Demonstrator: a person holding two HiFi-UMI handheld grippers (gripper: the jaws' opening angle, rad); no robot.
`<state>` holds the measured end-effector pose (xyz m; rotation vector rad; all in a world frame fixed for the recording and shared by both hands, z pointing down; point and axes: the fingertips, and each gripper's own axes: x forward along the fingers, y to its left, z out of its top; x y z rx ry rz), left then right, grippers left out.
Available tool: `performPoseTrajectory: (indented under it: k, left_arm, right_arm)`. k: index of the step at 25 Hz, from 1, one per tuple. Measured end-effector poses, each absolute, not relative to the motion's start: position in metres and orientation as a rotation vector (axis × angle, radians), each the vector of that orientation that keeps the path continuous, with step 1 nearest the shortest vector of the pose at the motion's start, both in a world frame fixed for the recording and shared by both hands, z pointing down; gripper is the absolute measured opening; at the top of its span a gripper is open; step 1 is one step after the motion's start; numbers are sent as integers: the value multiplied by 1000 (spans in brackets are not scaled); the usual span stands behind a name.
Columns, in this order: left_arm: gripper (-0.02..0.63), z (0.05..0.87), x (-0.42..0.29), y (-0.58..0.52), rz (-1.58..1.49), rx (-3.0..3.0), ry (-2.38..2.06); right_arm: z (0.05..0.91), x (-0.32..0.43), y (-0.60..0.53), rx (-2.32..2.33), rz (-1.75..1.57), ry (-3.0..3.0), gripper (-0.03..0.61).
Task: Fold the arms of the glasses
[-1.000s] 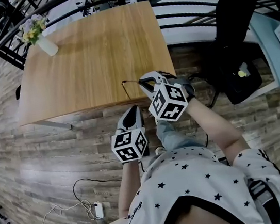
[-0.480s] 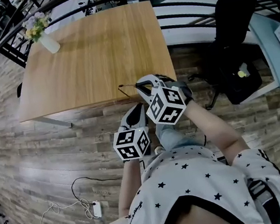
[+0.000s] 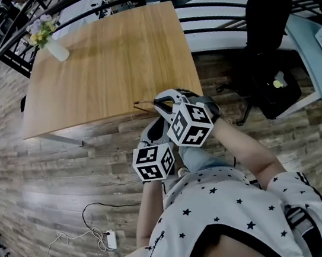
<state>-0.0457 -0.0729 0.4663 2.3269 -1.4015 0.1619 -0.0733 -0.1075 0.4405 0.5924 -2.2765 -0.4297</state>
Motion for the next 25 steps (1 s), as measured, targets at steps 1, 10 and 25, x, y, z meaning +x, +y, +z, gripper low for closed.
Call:
performPoseTrajectory:
  k: [1, 10, 25]
  left_arm:
    - [20, 466, -44, -73, 163, 2330, -1401]
    - [11, 460, -39, -73, 175, 2363, -1413]
    - [9, 455, -43, -68, 144, 2365, -1409]
  right_arm:
    - [441, -73, -106, 592, -423, -2280, 20]
    - [440, -74, -98, 580, -392, -2306, 20]
    - [434, -73, -101, 616, -401, -2308, 20]
